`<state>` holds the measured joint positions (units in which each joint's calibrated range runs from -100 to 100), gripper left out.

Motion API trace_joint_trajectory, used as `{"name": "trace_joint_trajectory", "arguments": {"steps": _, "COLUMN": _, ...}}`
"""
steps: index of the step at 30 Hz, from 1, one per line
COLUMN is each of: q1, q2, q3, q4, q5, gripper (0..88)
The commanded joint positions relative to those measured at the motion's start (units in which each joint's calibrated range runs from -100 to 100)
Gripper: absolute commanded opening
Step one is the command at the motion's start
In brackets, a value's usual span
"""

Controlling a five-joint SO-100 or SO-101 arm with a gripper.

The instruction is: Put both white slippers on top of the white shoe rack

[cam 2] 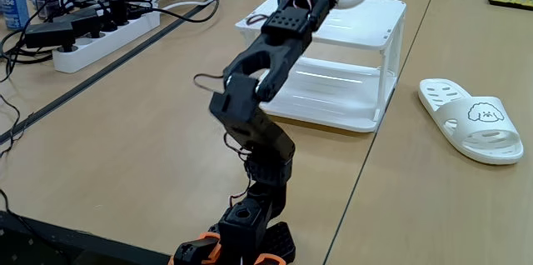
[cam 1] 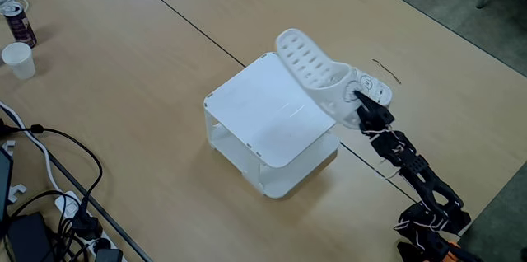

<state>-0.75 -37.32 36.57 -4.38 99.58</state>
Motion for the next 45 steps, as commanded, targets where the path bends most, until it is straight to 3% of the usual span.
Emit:
{"name": "trace_joint_trajectory", "arguments": {"steps": 1, "q1": -4.9, "q2": 5.6, "q3": -10.8, "q4": 0.1, "q5": 0.4, "gripper": 0.8}}
{"name": "trace_joint_trajectory", "arguments": {"steps": 15, "q1": -13.8, "q2": 24.2, "q3": -22.6, "q4": 0.1, "q5": 0.4, "gripper": 0.8}}
{"name": "trace_joint_trajectory", "arguments": {"steps": 25, "q1": -13.2, "q2": 34.9, "q3": -33.4, "q4": 0.1, "q5": 0.4, "gripper": 0.8}}
{"name": "trace_joint_trajectory", "arguments": {"steps": 45, "q1": -9.5, "q2": 39.4, "q3": -34.2, "q4": 0.0, "q5": 0.4, "gripper": 4.2}}
